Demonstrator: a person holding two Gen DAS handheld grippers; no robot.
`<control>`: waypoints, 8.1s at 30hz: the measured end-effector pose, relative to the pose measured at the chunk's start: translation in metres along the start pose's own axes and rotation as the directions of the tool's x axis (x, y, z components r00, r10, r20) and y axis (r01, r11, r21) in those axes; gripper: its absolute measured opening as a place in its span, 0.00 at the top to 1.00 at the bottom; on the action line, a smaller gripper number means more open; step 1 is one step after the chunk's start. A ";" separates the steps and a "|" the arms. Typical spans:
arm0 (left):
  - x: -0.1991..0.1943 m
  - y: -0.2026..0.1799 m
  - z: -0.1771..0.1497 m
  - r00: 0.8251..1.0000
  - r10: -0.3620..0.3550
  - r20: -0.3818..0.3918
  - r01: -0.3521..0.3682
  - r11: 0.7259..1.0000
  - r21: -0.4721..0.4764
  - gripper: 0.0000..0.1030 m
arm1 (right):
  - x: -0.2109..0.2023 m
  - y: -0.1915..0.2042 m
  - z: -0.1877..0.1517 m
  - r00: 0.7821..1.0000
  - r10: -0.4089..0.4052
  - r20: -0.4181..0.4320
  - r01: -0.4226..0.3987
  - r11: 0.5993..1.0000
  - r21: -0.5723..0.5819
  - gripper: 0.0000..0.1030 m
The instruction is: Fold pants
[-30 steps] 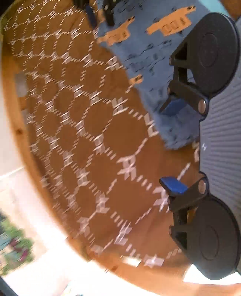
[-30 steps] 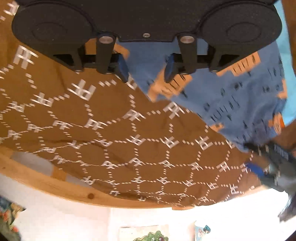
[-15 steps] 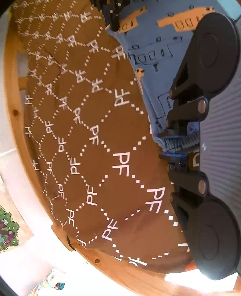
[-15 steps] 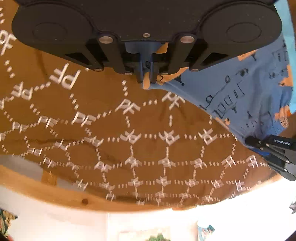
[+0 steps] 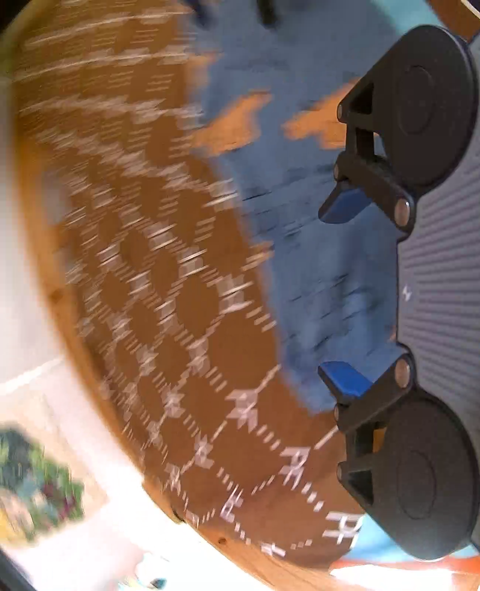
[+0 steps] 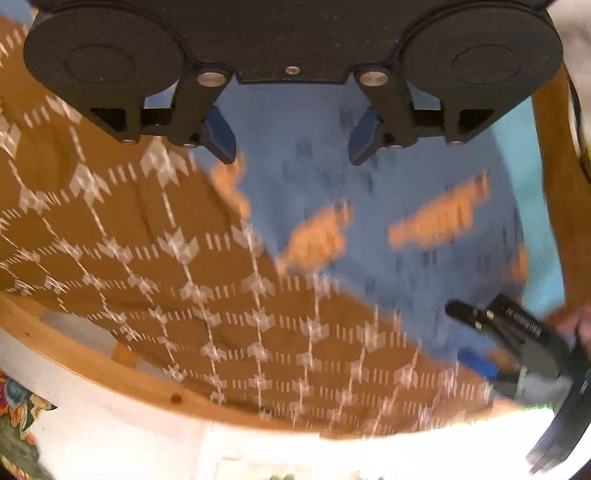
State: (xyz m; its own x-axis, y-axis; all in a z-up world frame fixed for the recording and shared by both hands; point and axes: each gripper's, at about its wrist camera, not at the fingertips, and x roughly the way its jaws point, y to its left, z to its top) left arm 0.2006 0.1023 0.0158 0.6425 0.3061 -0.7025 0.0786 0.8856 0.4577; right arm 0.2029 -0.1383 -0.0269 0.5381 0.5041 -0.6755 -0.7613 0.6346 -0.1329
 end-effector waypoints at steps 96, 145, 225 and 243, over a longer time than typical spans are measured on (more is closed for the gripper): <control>-0.043 -0.417 0.266 0.607 -0.694 -0.388 0.746 0.665 -0.022 0.71 | -0.157 -0.037 -0.141 0.799 -0.595 -0.086 0.589 0.745 0.312 0.87; 0.019 -0.161 0.138 0.544 -0.830 -0.126 0.732 0.542 -0.414 0.93 | -0.115 0.021 -0.104 0.947 -0.303 0.102 0.282 0.942 0.185 0.86; 0.062 -0.040 0.048 0.586 -0.809 0.049 0.738 0.508 -0.444 0.90 | -0.068 0.086 -0.031 0.991 -0.097 0.096 0.079 0.981 0.175 0.86; 0.072 0.004 0.023 0.623 -0.780 0.049 0.709 0.537 -0.458 0.90 | -0.037 0.116 -0.007 0.997 -0.004 0.076 -0.007 0.990 0.139 0.86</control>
State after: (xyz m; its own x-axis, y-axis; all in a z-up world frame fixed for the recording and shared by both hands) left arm 0.2649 0.1203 -0.0205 0.3767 -0.5175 -0.7683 0.1486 0.8524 -0.5013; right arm 0.0924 -0.0871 -0.0223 0.5671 0.5448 -0.6177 -0.7072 0.7066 -0.0260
